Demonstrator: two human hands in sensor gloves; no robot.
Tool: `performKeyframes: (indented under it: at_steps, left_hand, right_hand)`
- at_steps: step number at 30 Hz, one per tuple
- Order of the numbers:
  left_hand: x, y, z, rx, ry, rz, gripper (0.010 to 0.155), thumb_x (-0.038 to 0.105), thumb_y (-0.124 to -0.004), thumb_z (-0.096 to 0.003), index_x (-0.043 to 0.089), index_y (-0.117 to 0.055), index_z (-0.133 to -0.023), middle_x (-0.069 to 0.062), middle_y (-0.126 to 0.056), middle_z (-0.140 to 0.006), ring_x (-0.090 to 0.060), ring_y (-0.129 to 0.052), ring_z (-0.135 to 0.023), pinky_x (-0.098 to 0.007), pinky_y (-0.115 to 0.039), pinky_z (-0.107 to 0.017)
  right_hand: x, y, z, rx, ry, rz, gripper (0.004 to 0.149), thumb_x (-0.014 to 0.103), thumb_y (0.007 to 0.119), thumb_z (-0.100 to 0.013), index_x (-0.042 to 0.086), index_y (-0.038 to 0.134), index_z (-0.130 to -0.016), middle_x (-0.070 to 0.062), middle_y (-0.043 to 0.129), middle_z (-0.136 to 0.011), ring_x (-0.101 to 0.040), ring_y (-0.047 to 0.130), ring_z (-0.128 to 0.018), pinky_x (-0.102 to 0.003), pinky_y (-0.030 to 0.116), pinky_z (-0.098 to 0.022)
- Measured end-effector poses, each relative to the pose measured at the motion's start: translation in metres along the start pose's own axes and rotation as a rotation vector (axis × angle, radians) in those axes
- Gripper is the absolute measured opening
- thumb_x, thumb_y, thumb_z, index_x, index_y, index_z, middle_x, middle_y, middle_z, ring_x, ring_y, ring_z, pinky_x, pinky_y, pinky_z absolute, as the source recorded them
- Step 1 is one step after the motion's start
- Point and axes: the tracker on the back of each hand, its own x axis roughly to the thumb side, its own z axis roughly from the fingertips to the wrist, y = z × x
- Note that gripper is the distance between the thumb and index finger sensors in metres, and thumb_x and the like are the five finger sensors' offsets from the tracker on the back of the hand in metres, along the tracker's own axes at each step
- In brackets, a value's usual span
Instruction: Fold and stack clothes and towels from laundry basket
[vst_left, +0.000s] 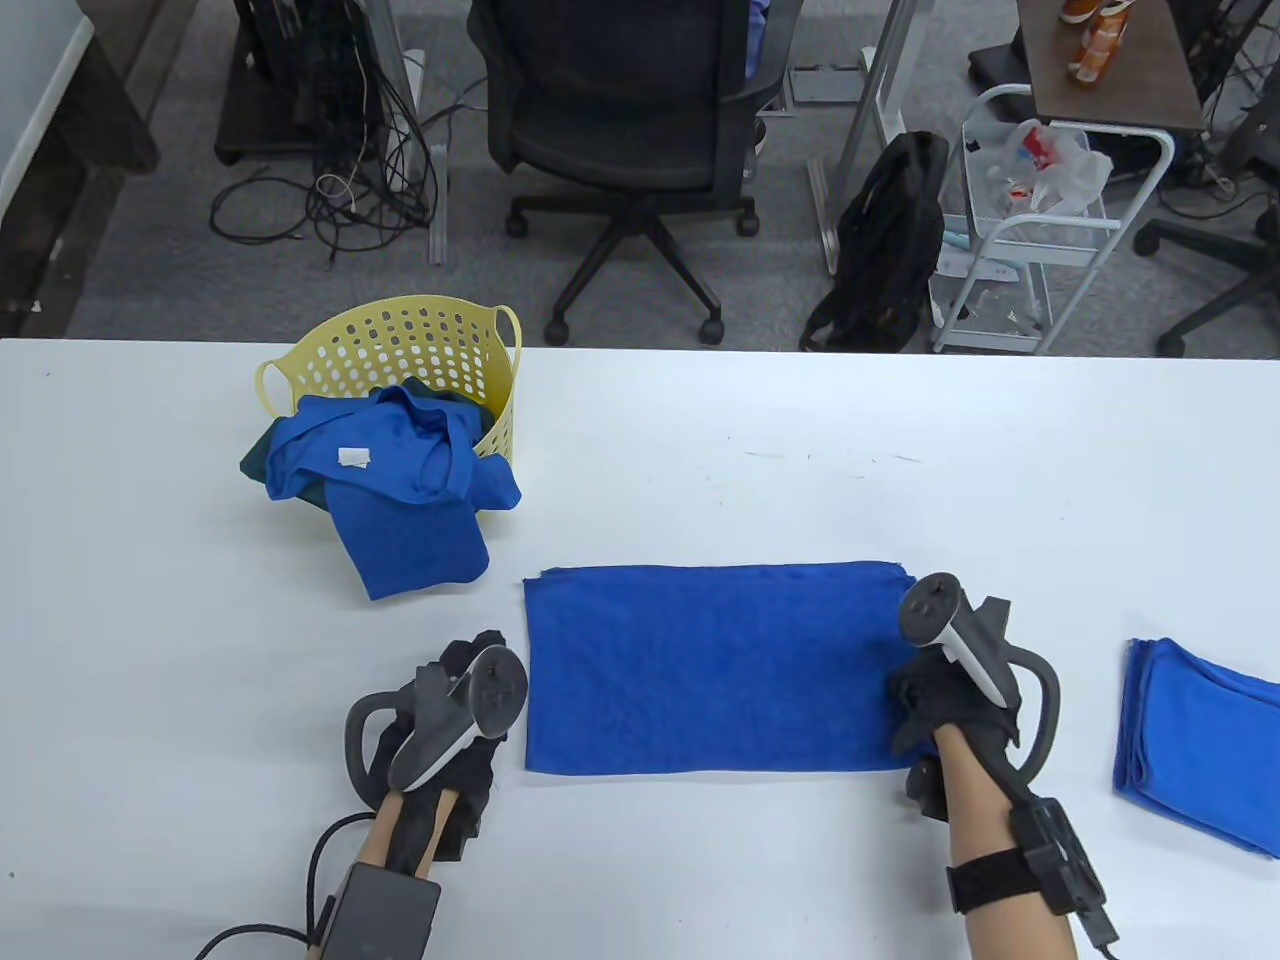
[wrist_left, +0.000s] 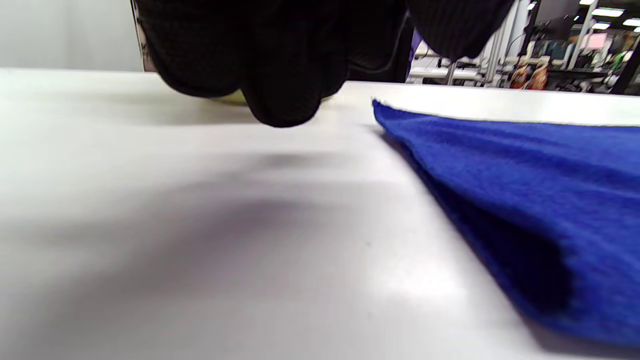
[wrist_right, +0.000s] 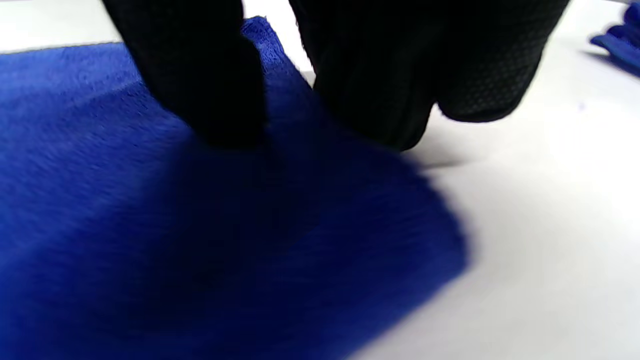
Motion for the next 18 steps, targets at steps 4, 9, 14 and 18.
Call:
performKeyframes:
  at_steps: [4,9,14,18]
  left_hand:
    - [-0.011,0.001,0.014,0.085,-0.026,0.07,0.066,0.054,-0.072,-0.0568,0.02,-0.064,-0.113,-0.014,-0.08,-0.11,-0.029,-0.096,-0.088,-0.051,-0.082,-0.065]
    - [-0.02,-0.001,0.016,0.115,-0.023,0.078,0.065,0.053,-0.072,-0.0566,0.02,-0.065,-0.112,-0.015,-0.078,-0.111,-0.03,-0.094,-0.09,-0.052,-0.081,-0.066]
    - [-0.027,-0.003,0.014,0.107,-0.028,0.1,0.064,0.054,-0.071,-0.0564,0.022,-0.065,-0.112,-0.016,-0.075,-0.114,-0.032,-0.091,-0.093,-0.054,-0.079,-0.067]
    - [-0.031,-0.003,0.013,0.098,-0.03,0.118,0.064,0.054,-0.071,-0.0564,0.022,-0.065,-0.112,-0.016,-0.074,-0.115,-0.032,-0.091,-0.094,-0.054,-0.079,-0.067]
  right_hand:
    - [0.008,0.005,-0.002,0.013,0.097,-0.008,0.079,0.027,0.096,-0.05,-0.018,0.06,-0.104,-0.017,0.087,-0.073,-0.02,0.092,-0.054,-0.056,0.077,-0.056]
    - [0.01,0.009,0.004,0.022,0.11,-0.011,0.04,0.024,0.091,-0.055,0.005,0.079,-0.088,-0.006,0.083,-0.062,-0.023,0.085,-0.054,-0.063,0.068,-0.06]
    - [-0.012,0.0,0.012,0.058,-0.044,-0.158,0.04,0.025,0.08,-0.062,0.004,0.07,-0.094,-0.038,0.064,-0.1,-0.054,0.071,-0.085,-0.07,0.065,-0.061]
    - [-0.059,0.002,0.003,0.2,-0.212,-0.516,0.059,0.023,0.074,-0.063,0.001,0.045,-0.11,-0.033,0.069,-0.098,-0.031,0.094,-0.067,-0.052,0.085,-0.051]
